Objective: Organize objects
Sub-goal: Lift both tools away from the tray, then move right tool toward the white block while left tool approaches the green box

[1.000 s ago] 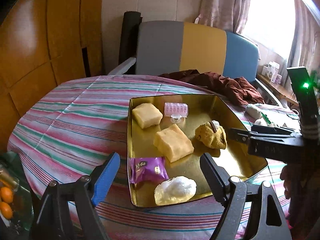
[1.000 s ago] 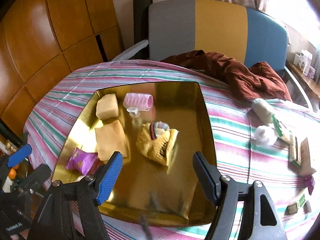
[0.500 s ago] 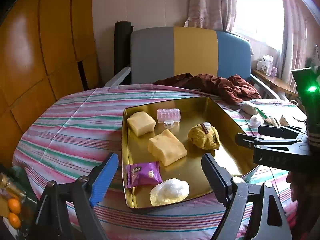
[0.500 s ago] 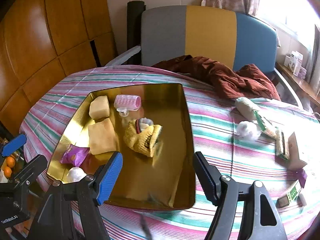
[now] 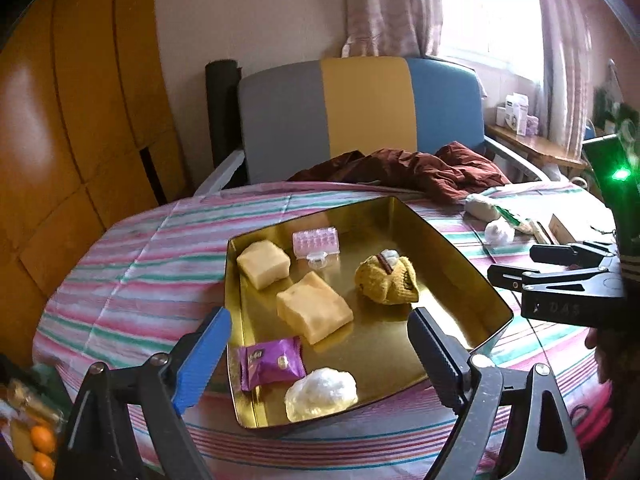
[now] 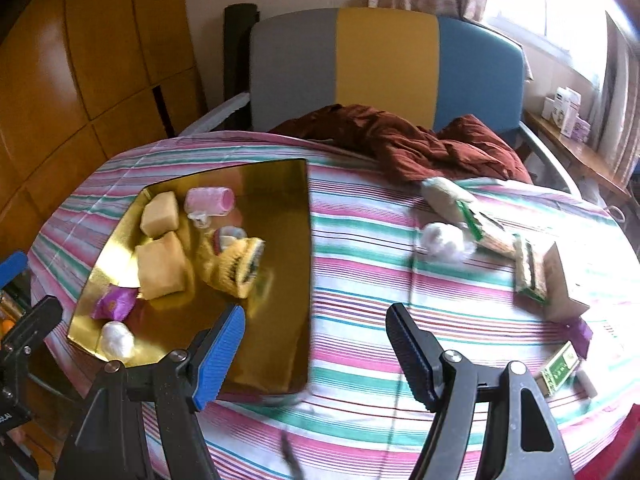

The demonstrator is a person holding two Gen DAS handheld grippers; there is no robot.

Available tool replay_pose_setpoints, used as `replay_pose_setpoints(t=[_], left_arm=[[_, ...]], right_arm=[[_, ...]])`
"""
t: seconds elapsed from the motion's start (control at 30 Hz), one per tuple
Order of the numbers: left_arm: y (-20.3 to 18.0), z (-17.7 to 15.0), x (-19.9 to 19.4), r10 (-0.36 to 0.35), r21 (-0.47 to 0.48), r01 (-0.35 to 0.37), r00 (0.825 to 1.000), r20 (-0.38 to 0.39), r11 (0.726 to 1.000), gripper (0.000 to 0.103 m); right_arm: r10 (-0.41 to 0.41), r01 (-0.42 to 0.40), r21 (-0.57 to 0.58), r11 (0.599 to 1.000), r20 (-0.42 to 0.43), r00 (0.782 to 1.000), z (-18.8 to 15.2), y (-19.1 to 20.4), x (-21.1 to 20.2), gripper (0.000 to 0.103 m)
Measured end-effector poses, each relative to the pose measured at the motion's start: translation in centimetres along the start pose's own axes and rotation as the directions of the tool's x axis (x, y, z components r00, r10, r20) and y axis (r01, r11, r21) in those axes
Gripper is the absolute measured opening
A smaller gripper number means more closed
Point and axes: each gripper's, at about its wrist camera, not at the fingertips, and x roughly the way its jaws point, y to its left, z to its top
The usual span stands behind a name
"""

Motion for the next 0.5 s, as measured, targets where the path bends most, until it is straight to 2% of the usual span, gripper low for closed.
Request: replay_pose_setpoints(t=[0.27, 0.5], left_arm=[[-2.0, 1.0, -0.2, -0.02, 0.065, 0.019, 1.0, 0.022, 0.998, 0.092], [-4.1, 1.6, -0.1, -0.043, 0.122, 0.039, 0.999, 0.028, 0.992, 0.092]], right_arm=[[-0.064, 0.063, 0.061, 0.996, 0.015, 0.998, 0.3, -5.0, -1.1, 0.074], [-0.133, 0.127, 0.177, 0.976, 0.023, 0.991, 0.7, -11.3, -2.5, 0.074]])
